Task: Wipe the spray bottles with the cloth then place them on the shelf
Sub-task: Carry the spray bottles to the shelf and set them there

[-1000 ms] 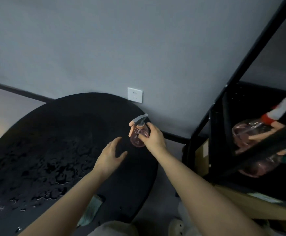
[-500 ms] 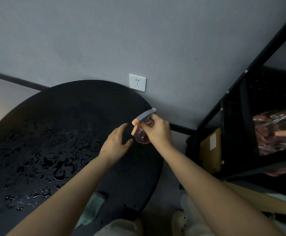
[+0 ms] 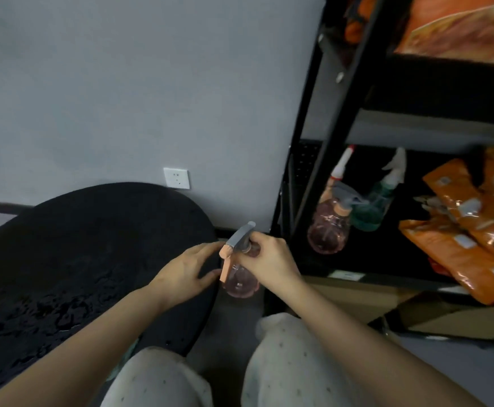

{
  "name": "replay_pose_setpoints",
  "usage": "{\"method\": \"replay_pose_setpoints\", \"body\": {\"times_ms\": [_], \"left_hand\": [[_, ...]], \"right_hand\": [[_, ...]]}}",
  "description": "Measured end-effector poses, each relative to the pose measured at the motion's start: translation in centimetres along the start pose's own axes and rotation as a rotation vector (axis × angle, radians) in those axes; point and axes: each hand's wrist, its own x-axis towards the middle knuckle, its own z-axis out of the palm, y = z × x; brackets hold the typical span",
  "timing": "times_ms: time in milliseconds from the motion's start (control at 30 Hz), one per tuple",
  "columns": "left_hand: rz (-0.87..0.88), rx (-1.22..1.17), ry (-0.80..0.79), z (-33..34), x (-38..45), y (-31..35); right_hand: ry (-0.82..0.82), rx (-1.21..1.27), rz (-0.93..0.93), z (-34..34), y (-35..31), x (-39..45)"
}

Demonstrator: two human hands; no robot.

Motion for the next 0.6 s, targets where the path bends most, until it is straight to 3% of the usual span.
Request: {"method": "replay_pose_setpoints", "body": {"times_ms": [233,600], "left_hand": [[0.134,0.086,-0.076,2.1,0.9,10.4],[0.166,-0.111,-0.023,7.8,7.7,21.2]], "right_hand": [[0.116,0.004,-0.012,-8.7,2.3,-4.9],[0.271,-0.016,0.054,-20.4,8.1,-5.2]]}}
